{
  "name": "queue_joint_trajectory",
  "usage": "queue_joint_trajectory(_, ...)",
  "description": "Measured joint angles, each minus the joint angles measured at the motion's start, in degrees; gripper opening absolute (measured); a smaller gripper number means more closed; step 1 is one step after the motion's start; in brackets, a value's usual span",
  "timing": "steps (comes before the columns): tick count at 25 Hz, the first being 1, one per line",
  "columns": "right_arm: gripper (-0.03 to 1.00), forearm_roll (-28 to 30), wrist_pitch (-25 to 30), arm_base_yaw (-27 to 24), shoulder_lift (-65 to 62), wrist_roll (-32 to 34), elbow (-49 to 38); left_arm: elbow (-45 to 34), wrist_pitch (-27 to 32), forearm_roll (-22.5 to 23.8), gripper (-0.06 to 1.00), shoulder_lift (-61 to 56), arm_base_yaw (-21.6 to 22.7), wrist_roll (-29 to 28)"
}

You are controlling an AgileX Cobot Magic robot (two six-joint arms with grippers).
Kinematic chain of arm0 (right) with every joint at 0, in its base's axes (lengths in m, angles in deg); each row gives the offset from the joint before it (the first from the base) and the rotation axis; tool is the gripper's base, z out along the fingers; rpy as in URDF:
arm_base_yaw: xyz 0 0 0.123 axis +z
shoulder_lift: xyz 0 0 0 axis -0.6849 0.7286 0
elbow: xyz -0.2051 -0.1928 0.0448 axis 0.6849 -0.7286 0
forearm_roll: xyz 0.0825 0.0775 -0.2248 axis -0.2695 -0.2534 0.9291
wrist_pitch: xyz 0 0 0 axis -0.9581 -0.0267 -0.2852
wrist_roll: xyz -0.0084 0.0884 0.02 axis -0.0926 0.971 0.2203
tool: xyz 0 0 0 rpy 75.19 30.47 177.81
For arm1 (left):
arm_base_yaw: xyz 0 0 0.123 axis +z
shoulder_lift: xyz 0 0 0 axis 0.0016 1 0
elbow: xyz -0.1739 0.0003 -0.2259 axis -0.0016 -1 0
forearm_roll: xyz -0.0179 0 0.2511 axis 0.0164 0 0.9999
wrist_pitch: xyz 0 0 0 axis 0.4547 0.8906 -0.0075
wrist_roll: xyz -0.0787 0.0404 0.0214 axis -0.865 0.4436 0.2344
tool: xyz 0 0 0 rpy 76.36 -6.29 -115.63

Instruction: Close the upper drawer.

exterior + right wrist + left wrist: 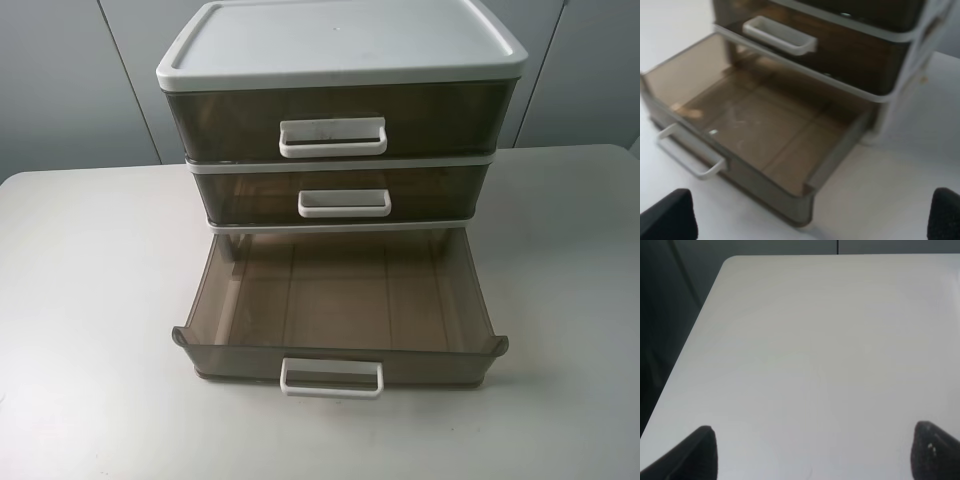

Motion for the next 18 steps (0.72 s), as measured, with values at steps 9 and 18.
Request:
queue_joint_trajectory(9,0.7,0.1,0.0,-24.1,0.0,0.0,0.0,0.0,0.0,0.0,0.74,0.0,0.0,0.0)
queue_joint_trajectory(18,0.7,0.1,0.0,-24.1,0.0,0.0,0.0,0.0,0.0,0.0,0.74,0.0,0.0,0.0)
